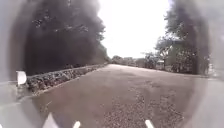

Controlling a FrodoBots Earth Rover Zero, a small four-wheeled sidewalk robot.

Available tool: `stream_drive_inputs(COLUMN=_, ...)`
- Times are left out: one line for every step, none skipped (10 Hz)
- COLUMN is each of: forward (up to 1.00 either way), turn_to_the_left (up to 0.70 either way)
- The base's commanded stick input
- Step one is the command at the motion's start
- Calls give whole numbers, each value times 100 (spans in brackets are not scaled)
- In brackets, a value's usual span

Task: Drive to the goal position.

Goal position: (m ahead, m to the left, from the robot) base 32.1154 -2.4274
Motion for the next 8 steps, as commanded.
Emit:
stream_drive_inputs(forward=85, turn_to_the_left=0)
stream_drive_inputs(forward=85, turn_to_the_left=0)
stream_drive_inputs(forward=85, turn_to_the_left=0)
stream_drive_inputs(forward=85, turn_to_the_left=0)
stream_drive_inputs(forward=85, turn_to_the_left=0)
stream_drive_inputs(forward=85, turn_to_the_left=0)
stream_drive_inputs(forward=85, turn_to_the_left=-10)
stream_drive_inputs(forward=85, turn_to_the_left=-20)
